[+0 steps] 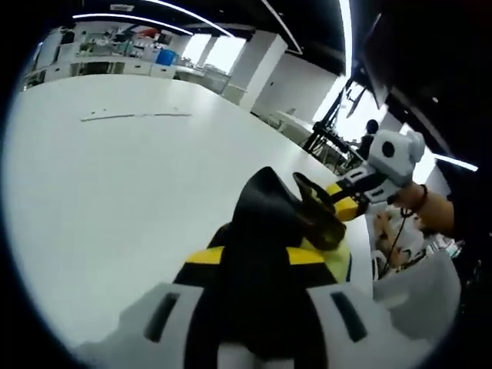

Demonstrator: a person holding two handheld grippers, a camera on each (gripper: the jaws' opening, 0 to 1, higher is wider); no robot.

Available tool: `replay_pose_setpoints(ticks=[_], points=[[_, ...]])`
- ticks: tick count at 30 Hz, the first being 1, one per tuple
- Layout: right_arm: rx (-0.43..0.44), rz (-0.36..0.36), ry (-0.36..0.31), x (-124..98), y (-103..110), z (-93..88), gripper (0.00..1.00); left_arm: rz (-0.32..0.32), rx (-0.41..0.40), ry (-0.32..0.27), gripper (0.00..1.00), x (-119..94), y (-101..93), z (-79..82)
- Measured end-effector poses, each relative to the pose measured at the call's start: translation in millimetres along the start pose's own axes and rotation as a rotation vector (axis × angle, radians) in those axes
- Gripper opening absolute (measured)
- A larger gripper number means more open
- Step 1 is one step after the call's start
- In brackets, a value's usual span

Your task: Fold the garment on the visible template until the final outline fits inside the template.

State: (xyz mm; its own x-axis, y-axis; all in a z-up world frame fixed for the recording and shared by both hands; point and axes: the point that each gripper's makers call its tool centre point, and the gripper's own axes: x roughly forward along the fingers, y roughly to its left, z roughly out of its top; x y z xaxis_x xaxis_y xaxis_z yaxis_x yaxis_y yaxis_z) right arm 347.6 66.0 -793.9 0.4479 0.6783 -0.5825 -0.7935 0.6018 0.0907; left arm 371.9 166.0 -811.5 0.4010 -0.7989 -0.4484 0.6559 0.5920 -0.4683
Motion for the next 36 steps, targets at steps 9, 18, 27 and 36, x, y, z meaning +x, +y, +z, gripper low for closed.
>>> replay_pose_setpoints(ticks=[9,18,27,36], points=[[0.004,-0.027,-0.022,-8,3,1.2,0.0,0.033,0.063,0.012,0.11,-8,-6.8,0.4],[0.006,-0.051,-0.057,-19,3,9.3,0.0,0.11,0.133,-0.038,0.0,-24,-5.8,16.0],[-0.003,-0.051,-0.089,-35,2,26.6,0.0,0.059,0.086,-0.187,0.0,-51,-26.7,53.3],[-0.001,-0.077,-0.171,-53,-14,58.3,0.0,0.115,0.108,-0.271,0.0,-80,-19.2,76.8]])
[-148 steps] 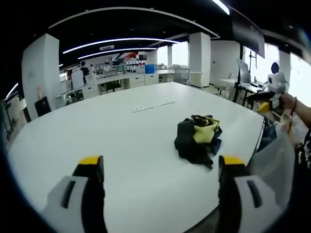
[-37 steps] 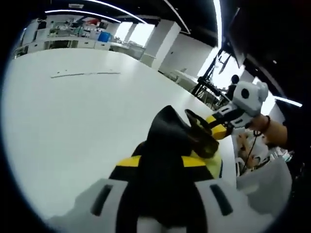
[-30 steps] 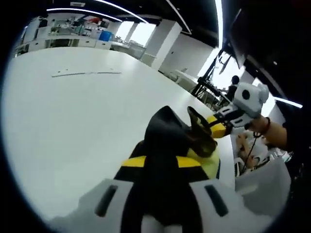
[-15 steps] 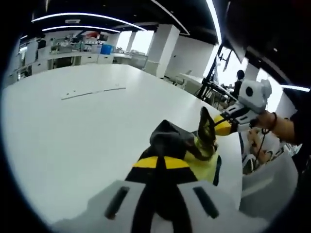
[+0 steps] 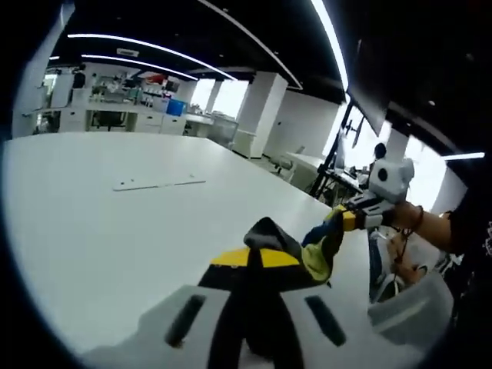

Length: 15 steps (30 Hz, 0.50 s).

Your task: Fold the garment on the visible template until the final outline fits inside the template.

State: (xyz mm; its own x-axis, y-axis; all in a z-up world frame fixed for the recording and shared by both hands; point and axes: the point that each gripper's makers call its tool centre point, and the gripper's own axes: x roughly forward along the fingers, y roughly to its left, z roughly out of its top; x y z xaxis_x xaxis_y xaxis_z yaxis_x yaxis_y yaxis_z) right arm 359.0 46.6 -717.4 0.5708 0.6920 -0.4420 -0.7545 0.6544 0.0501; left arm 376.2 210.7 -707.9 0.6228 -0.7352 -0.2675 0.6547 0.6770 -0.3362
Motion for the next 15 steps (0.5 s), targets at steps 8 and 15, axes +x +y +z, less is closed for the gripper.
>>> replay_pose_setpoints(ticks=[8,15], points=[[-0.066,-0.028,-0.006,-2,-16,22.8,0.0,0.103,-0.018,-0.106,0.0,-23,32.5,28.7],[-0.11,-0.063,0.004,7,-33,36.1,0.0,0.198,0.015,-0.181,0.0,-47,55.5,54.6]])
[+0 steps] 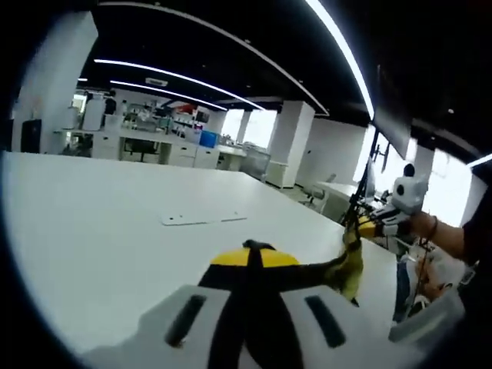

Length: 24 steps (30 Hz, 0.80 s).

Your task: Fold the garment on the visible template until the final outline fits inside the template.

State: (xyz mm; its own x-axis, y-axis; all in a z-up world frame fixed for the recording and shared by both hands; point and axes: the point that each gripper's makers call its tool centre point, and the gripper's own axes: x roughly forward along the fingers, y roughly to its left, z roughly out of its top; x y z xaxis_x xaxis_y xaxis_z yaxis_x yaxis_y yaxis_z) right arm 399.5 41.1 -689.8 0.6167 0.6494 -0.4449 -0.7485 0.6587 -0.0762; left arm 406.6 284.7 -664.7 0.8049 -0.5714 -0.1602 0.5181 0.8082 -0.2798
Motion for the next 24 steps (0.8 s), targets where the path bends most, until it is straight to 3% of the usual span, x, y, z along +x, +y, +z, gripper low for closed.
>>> replay_pose_setpoints(ticks=[4,15,24], points=[[0.0,-0.022,-0.003,11,-10,4.0,0.0,0.03,-0.024,-0.023,0.0,-3,11.8,6.4],[0.033,-0.117,0.018,46,-56,10.5,0.0,0.118,-0.022,-0.017,0.0,5,49.2,9.9],[0.059,-0.134,0.038,92,-79,16.2,0.0,0.174,-0.008,-0.006,0.0,21,82.0,13.1]])
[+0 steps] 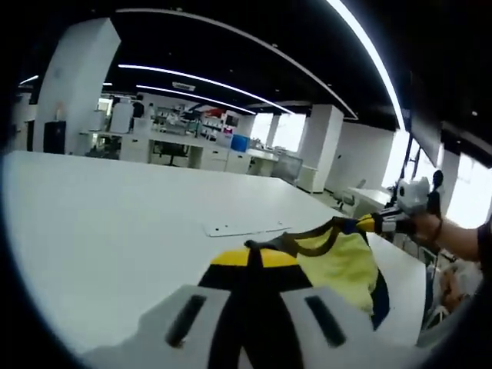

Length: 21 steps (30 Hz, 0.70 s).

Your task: Fold the garment on the visible template until the final outline fits inside the template.

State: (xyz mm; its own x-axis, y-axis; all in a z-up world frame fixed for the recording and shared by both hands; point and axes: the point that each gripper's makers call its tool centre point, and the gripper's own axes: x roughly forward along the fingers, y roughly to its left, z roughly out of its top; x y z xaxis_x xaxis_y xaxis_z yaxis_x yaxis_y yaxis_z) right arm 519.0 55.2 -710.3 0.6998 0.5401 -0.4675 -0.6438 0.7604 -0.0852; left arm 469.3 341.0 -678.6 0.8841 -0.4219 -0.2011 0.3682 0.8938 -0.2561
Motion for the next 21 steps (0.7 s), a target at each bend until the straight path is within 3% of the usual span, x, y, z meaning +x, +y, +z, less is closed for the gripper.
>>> replay_pose_setpoints(ticks=[3,8,12,21], points=[[0.03,-0.006,-0.002,18,-2,1.6,0.0,0.022,-0.004,0.015,0.0,9,14.7,-4.7],[-0.002,-0.018,0.026,46,-5,-2.0,0.0,0.055,-0.043,0.035,0.0,17,34.4,-16.1],[-0.001,-0.033,0.037,74,-20,-1.8,0.0,0.095,-0.07,0.038,0.0,19,49.1,-24.6],[0.071,-0.091,0.11,108,-38,-35.2,0.0,0.149,-0.077,0.075,0.0,39,72.4,-41.9]])
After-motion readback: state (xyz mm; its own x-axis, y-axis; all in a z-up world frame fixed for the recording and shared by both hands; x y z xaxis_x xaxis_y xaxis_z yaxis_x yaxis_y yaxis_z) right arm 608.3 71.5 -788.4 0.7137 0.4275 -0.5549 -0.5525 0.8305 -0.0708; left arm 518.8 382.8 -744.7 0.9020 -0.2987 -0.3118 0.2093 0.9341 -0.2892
